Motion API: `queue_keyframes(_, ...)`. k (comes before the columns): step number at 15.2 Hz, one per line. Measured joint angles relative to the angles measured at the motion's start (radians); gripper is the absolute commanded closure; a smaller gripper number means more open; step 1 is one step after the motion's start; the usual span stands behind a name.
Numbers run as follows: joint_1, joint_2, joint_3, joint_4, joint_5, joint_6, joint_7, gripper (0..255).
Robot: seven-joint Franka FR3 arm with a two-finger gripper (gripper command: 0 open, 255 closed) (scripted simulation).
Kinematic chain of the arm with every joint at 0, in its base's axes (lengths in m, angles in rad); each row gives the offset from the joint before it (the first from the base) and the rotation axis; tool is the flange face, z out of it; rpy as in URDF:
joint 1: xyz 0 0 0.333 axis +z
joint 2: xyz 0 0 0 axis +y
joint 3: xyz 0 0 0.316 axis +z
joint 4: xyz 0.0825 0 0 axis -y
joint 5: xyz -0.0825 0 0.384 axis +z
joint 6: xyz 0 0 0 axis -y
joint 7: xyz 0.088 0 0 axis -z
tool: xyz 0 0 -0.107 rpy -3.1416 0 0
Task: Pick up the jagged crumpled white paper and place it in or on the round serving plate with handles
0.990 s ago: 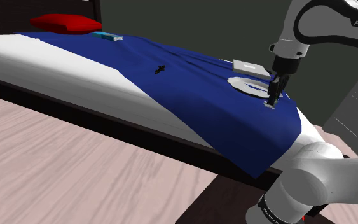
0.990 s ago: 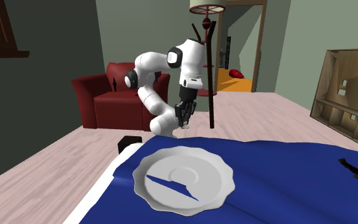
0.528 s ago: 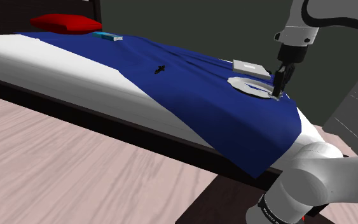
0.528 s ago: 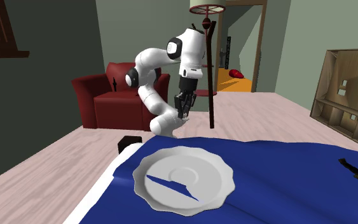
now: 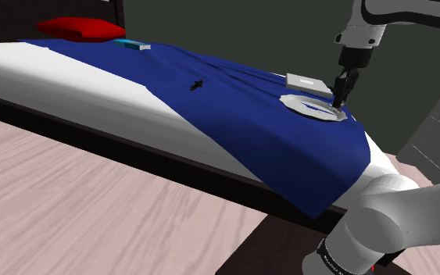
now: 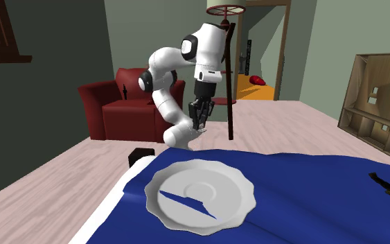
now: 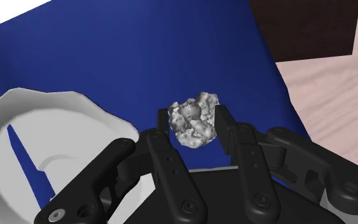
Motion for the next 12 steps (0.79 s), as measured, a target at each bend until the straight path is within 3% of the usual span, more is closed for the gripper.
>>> queue_keyframes(6, 0.019, 0.201, -0.124, 0.134, -0.029, 0.097, -0.095, 255)
queue_keyframes(12, 0.041, 0.416, -0.247, 0.296, -0.001, 0.173, -0.203, 255)
